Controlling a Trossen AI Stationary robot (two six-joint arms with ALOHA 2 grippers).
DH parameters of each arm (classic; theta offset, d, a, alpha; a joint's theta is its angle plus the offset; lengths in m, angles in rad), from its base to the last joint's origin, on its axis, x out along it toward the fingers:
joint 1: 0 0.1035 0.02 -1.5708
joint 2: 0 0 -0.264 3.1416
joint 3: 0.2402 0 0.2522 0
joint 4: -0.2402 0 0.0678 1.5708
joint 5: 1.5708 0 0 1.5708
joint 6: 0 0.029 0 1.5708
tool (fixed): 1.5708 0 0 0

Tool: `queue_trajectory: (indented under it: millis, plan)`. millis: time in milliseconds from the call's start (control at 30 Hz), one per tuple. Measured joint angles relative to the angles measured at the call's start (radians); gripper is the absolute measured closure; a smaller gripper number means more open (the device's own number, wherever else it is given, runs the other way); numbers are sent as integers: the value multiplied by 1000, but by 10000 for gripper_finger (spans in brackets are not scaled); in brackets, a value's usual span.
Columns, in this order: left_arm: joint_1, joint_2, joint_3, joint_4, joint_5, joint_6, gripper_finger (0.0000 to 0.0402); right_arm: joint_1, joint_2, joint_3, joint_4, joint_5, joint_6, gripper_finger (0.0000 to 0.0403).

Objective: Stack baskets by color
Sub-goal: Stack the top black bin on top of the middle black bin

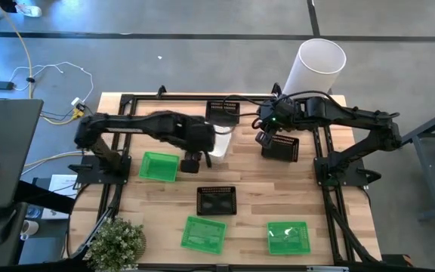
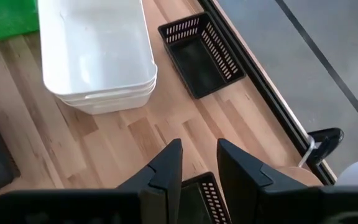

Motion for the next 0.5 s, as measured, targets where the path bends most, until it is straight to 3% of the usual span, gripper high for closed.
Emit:
queue_trajectory:
  millis: [333,500]
  plan:
    - [-6,-208,-36,7,71,-187,241,-51,15,1,57,3,-147,315]
    - [-22,-325,-113,69,70,-232,240,-83,42,1,75,-3,-207,315]
